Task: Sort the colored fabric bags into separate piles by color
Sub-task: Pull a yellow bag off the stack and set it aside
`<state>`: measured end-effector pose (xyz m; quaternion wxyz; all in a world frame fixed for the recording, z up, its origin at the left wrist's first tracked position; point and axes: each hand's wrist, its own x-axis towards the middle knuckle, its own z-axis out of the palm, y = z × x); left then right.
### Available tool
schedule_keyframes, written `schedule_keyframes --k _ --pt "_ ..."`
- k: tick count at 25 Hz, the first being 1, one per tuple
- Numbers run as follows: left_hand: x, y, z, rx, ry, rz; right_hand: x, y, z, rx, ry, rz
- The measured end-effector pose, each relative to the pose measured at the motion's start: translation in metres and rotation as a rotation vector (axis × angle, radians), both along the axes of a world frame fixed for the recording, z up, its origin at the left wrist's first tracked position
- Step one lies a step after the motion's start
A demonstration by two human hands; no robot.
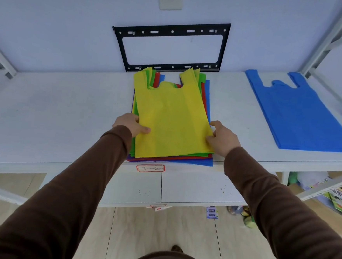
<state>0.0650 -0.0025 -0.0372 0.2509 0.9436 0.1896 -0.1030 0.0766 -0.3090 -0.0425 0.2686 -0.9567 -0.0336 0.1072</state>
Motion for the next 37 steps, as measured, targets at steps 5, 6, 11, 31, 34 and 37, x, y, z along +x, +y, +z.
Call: schedule_keyframes --k 5,6,11,31,34,37 --pt "0.003 -0.016 0.025 -0.909 -0.186 0.230 0.001 -0.011 0.014 0.204 -0.218 -0.186" --pt "0.003 -0.018 0.033 -1.127 -0.165 0.322 0.000 -0.012 0.017 0.265 -0.187 -0.223" --pt "-0.009 -0.005 0.047 -1.546 -0.015 0.530 -0.008 -0.003 0.029 0.891 0.491 -0.230" --pt "0.055 0.244 0.151 -0.436 -0.328 -0.153 0.015 0.249 0.101 1.114 0.370 0.176" --pt "0.022 0.364 0.163 -0.464 -0.419 -0.126 -0.002 0.365 0.089 1.151 0.351 0.217" --pt "-0.010 0.470 0.118 -0.501 -0.330 -0.032 -0.026 0.456 0.056 1.047 0.379 0.236"
